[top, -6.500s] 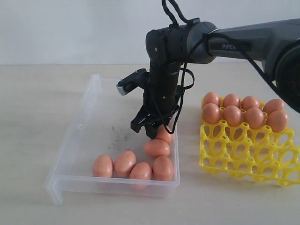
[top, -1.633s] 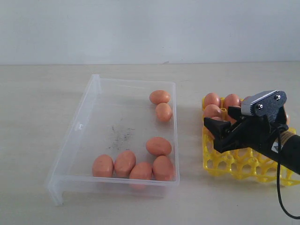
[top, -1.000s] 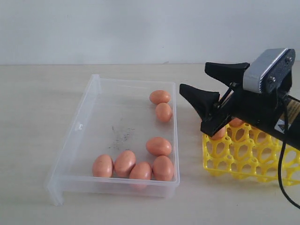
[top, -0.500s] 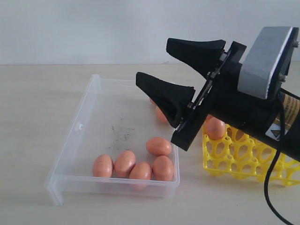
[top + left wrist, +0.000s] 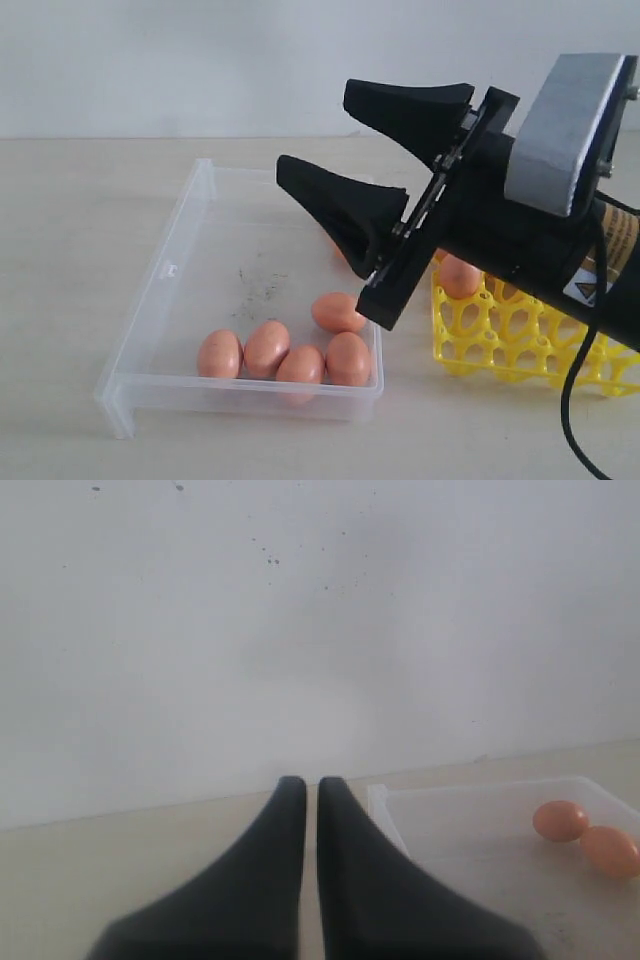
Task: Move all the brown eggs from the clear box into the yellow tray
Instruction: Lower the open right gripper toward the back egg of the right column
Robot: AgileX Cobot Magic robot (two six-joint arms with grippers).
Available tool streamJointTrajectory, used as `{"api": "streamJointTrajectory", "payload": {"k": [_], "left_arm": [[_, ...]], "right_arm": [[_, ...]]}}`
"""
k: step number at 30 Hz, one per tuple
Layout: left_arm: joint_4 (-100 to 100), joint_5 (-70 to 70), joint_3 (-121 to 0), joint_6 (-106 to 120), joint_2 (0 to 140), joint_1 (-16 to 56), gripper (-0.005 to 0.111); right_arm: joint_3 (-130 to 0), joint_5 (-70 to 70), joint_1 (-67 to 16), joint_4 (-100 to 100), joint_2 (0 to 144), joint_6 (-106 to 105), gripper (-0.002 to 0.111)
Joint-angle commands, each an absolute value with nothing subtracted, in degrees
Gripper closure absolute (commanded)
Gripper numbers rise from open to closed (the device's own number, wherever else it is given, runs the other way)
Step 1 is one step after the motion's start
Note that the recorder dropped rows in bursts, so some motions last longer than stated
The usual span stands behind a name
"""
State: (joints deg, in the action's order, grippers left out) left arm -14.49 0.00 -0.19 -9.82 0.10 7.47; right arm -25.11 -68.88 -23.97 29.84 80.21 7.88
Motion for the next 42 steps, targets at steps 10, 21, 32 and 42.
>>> {"api": "streamJointTrajectory", "payload": {"k": [10, 21, 32, 42], "left_arm": [[-14.4, 0.0, 0.0, -9.7, 0.0, 7.9, 0.103], [-14.4, 0.0, 0.0, -9.7, 0.0, 7.9, 0.103], [-14.4, 0.0, 0.0, -9.7, 0.0, 7.9, 0.103], [-14.4, 0.0, 0.0, -9.7, 0.0, 7.9, 0.103]], "right_arm": [[-34.8, -25.0, -37.8, 5.3, 80.1, 7.6, 0.042], [-44.4, -17.3, -41.3, 16.8, 81.8, 14.9, 0.042], [-56.2, -0.5, -43.4, 16.8, 92.9, 18.6, 0.042], [-57.6, 4.2, -37.6, 15.5, 94.1, 23.0, 0.068]]}}
